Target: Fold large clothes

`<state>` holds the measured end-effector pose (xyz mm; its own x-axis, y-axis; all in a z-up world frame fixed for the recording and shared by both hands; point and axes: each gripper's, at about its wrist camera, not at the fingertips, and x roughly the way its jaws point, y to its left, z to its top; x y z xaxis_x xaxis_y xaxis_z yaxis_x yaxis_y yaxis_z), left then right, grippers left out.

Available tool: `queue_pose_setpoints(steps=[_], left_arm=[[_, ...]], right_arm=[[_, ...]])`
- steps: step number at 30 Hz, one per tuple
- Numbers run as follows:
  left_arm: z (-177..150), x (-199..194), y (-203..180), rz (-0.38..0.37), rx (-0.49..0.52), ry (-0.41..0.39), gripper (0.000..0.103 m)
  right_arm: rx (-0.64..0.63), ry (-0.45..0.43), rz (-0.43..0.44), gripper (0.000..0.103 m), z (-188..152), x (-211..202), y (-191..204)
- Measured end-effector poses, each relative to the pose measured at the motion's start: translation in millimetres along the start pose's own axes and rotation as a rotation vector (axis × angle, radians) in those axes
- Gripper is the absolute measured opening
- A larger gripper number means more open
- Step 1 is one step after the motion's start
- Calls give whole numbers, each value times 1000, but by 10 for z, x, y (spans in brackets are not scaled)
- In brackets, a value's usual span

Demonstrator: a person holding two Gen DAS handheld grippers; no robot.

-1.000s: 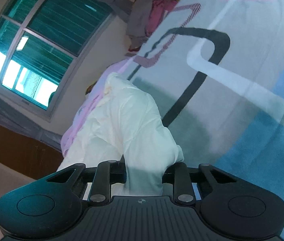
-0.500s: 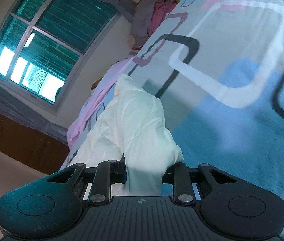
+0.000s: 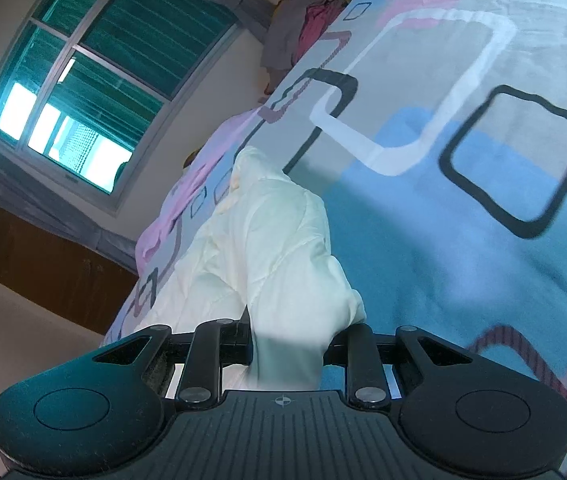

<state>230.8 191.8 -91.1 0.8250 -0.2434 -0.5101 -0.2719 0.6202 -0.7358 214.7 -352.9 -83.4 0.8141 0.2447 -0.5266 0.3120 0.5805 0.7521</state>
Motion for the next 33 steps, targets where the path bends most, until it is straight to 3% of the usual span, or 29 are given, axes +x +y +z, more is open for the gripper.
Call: queue_pose_setpoints(steps=[18, 24, 25, 26, 27, 28, 29, 31, 33], left_arm=[[-253, -194, 315, 20, 13, 27, 19], [-293, -128, 416, 28, 7, 35, 23], [-295, -126, 437, 29, 6, 39, 28], [-294, -116, 463, 31, -4, 46, 38], [-292, -115, 500, 39, -27, 53, 41], [-288, -133, 537, 39, -52, 50, 50], [-288, -183, 569, 29, -78, 37, 63], [-297, -332, 569, 38, -85, -9, 77], [-308, -429, 553, 49, -67, -26, 77]], right_arm=[[54, 41, -13, 24, -315, -342, -417], [65, 46, -14, 24, -352, -310, -514], [60, 48, -20, 26, -349, -303, -519], [45, 51, -30, 30, -340, -295, -517], [26, 54, -54, 45, -323, -287, -504], [13, 50, -97, 70, -304, -293, -499], [2, 15, -138, 77, -269, -349, -500], [-23, -56, -178, 80, -218, -513, -488], [-71, -108, -190, 77, -167, -669, -449]])
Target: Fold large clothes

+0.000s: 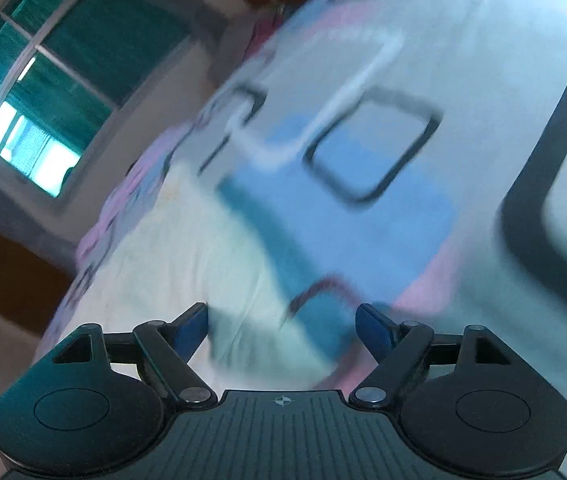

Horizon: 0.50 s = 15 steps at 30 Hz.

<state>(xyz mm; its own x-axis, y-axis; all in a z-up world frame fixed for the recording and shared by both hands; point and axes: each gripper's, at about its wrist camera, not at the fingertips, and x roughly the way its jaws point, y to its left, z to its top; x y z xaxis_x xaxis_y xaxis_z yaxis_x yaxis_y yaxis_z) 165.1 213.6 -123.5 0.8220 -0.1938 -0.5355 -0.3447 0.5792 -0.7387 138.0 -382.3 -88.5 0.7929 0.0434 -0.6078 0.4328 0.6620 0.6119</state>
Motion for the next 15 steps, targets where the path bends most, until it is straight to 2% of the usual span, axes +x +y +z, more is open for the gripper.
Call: queue_pose_setpoints(steps=[1, 3, 4, 6, 8, 9, 11, 15], left_arm=[[-3, -28, 13, -6, -1, 0, 76], [-27, -44, 31, -8, -10, -1, 73], [-47, -33, 33, -13, -12, 1, 70], [-92, 16, 17, -4, -19, 5, 67], [-134, 89, -12, 5, -10, 5, 59], [-139, 121, -24, 3, -10, -3, 59], [-126, 173, -30, 3, -18, -13, 55], [-49, 188, -37, 17, -11, -29, 54]], right_arm=[[-31, -35, 16, 52, 14, -92, 29], [-88, -34, 60, 20, 5, -183, 131], [-117, -34, 74, 13, -25, -218, 206], [-189, -23, 111, 9, -117, -268, 399], [-253, 6, 149, 9, -252, -271, 611], [-288, 24, 169, 8, -343, -247, 736], [-354, 62, 199, 1, -478, -170, 979], [-478, 106, 251, 0, -690, 42, 1577]])
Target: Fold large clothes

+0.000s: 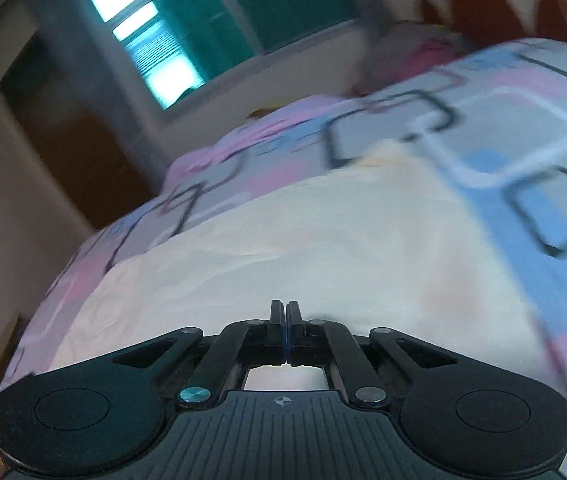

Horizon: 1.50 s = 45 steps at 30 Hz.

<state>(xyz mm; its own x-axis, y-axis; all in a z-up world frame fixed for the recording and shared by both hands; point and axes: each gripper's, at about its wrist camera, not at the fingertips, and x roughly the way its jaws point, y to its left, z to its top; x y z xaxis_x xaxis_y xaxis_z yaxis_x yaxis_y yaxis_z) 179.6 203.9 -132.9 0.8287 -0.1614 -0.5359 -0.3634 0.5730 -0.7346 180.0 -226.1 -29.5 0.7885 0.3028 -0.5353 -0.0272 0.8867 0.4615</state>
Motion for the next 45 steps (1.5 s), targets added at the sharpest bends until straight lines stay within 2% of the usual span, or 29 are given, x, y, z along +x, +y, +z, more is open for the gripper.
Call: queue_pose_setpoints(steps=[3, 7, 10, 14, 22, 26, 30, 33, 35, 40, 45], left_arm=[[36, 56, 0, -12, -4, 17, 51], [43, 91, -57, -13, 34, 17, 37], [37, 62, -113, -29, 70, 10, 25], [43, -59, -279, -88, 128, -23, 20], [43, -164, -473, -84, 200, -17, 19], [40, -216, -547, -80, 233, -19, 19], [26, -245, -679, -80, 271, -33, 19], [-11, -283, -750, -78, 321, -37, 19], [-55, -278, -803, -68, 356, -29, 19], [-82, -289, -914, -51, 406, -32, 19], [-69, -318, -945, -37, 423, -30, 19]], right_arm=[[-66, 21, 4, 0, 85, 356, 358], [-111, 79, -6, 0, 66, 833, 582], [-159, 188, -73, 0, -114, 1261, 578], [-147, 212, -94, 0, -275, 1461, 431], [-161, 229, -116, 0, -228, 1357, 520], [-159, 191, -94, 0, -148, 982, 639], [-162, 190, -104, 0, -295, 711, 689], [-178, 261, -143, 0, -501, 783, 641], [-176, 276, -146, 0, -584, 872, 570], [-185, 285, -159, 0, -576, 974, 567], [-121, 240, -126, 0, -515, 634, 576]])
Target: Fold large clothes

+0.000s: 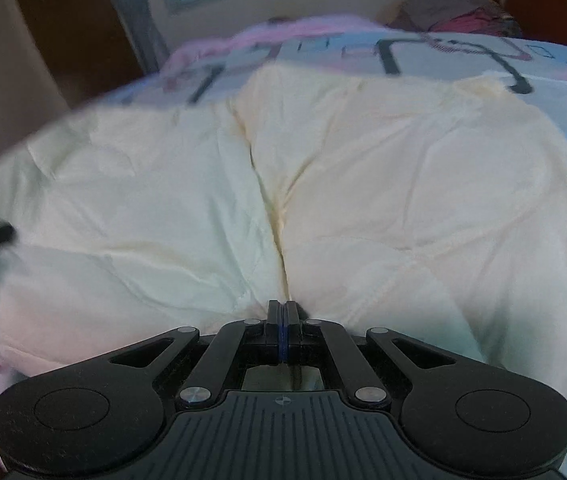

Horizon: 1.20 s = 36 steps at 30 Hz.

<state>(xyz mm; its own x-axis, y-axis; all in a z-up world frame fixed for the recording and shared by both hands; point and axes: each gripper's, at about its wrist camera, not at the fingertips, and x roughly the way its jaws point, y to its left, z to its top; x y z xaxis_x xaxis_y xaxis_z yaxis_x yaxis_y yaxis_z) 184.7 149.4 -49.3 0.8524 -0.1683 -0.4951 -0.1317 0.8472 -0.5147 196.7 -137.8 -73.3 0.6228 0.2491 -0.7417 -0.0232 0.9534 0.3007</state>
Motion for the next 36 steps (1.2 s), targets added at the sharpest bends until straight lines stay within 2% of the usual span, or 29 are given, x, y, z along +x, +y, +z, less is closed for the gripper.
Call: queue_pose_setpoints(steps=[5, 9, 14, 22, 26, 28, 30, 36], left_arm=[[-24, -17, -33, 12, 18, 2, 19], [-48, -30, -86, 11, 45, 5, 19], [-18, -54, -112, 4, 52, 2, 19], [16, -64, -138, -4, 64, -4, 19], [24, -51, -123, -6, 62, -1, 19], [21, -49, -125, -5, 63, 1, 19], [26, -46, -118, -8, 57, 4, 19], [38, -70, -163, -23, 60, 4, 19]], right_arm=[[26, 76, 4, 0, -102, 65, -57], [-19, 74, -30, 0, -162, 178, -11], [23, 93, -8, 0, -82, 142, -61], [38, -45, 19, 0, 246, -39, -57], [30, -57, 14, 0, 535, 163, -37], [25, -25, -5, 0, 591, 360, -26], [30, 21, -21, 0, 556, 562, -56], [5, 13, -29, 0, 449, 657, -81]])
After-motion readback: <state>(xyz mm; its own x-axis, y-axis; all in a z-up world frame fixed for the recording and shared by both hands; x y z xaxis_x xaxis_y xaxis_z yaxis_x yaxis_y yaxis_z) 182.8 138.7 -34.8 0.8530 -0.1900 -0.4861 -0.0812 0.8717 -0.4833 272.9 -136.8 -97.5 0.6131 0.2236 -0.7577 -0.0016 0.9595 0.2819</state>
